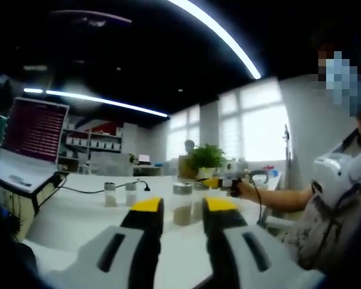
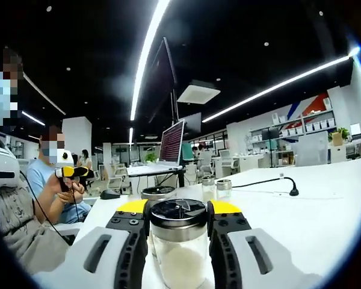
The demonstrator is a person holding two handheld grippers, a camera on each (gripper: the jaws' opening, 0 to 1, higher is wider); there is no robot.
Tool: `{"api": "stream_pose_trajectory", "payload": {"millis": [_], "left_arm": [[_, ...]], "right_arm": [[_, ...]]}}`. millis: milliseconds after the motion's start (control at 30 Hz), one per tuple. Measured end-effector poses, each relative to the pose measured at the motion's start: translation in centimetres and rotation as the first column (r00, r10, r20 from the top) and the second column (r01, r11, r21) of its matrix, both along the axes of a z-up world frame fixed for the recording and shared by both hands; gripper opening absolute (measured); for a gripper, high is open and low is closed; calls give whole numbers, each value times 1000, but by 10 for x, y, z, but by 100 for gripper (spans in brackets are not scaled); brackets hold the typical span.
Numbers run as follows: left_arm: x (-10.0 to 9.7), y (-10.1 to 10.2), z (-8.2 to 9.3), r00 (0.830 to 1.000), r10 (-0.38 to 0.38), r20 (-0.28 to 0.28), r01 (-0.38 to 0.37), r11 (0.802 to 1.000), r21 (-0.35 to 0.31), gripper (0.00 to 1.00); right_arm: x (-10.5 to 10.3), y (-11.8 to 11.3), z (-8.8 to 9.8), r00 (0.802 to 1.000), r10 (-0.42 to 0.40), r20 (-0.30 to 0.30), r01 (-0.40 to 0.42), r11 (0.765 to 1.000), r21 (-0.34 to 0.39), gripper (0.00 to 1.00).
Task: Rotate the seasoning bottle until the label or dispensing opening points toward the visible target arrow and the bottle remains upright within the marked orientation range
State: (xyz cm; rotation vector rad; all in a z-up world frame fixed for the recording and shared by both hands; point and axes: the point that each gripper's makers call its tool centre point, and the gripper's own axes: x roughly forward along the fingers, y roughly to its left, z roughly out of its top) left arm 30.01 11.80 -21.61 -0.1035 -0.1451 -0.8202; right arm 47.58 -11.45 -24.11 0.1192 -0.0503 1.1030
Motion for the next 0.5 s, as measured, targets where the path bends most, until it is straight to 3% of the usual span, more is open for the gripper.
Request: {"api": "stream_pose_trajectory", "payload": {"millis": [500], "left_arm": [[-1, -1, 2, 1000, -6, 5, 6, 1000, -2, 27]], "right_arm": [[-4, 3, 0, 998, 63, 3, -63, 998, 1, 38]]}}
